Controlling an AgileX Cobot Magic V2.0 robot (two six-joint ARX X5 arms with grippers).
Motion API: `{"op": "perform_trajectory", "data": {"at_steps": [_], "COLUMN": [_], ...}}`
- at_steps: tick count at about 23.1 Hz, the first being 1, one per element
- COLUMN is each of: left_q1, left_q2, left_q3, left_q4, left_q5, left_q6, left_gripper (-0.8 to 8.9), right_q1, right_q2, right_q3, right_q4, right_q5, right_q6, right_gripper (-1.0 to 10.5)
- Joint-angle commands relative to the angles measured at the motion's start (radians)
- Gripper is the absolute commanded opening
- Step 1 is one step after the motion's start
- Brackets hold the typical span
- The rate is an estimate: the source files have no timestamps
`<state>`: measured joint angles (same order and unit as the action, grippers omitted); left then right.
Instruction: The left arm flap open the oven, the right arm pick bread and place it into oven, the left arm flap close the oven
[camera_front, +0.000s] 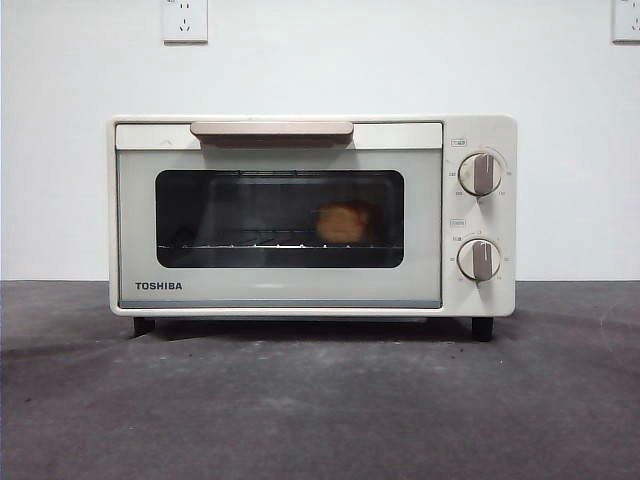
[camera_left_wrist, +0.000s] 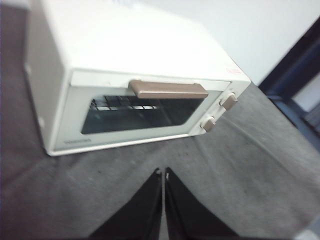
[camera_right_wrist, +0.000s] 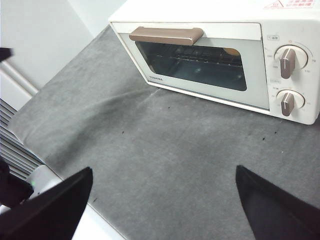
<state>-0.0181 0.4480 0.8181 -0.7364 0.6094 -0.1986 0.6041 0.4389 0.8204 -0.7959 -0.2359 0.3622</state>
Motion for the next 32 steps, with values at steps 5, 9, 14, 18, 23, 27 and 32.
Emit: {"op": "perform_trajectory", "data": {"at_steps": [5,9,14,18,23,27,32], "left_q1": [-0.002,-0.002,-0.002,-0.002,-0.002,-0.002,-0.002], "left_q2": [-0.185,-0.209,-0.209,-0.209,-0.209,-0.209,-0.209], "left_q3": [0.019,0.011,-0.008,-0.013,-0.013,-0.013,-0.013], "left_q4": [-0.135,-0.192,-0.197,-0.2,-0.214,-0.214,-0.213], "left_q5": [-0.071,-0.071,-0.07,-0.071,-0.07,-0.07,-0.07], "left_q6": [0.207,0.222,0.225,0.225,0.222,0.222,0.222], "left_gripper": [0.16,0.16,0.16,0.16,0.16,0.16,0.16], "right_q1": [0.009,0.009,0.009,0.009,0.009,0.009,0.009], "right_q2": [0.002,0.002,0.002,0.002,0.002,0.002,0.002], "right_q3": [0.013,0.013,0.013,0.013,0.013,0.013,0.013], "right_q4": [0.011,0.011,0.011,0.011,0.013,0.017,0.017], "right_q5": [0.0,0.0,0.0,0.002,0.002,0.001,0.001], "right_q6": [-0.031,-0.031,-0.031,-0.07,-0.09,-0.089,-0.089], "right_gripper": [4.6,4.6,4.0,0.2,0.2,0.2,0.2]}}
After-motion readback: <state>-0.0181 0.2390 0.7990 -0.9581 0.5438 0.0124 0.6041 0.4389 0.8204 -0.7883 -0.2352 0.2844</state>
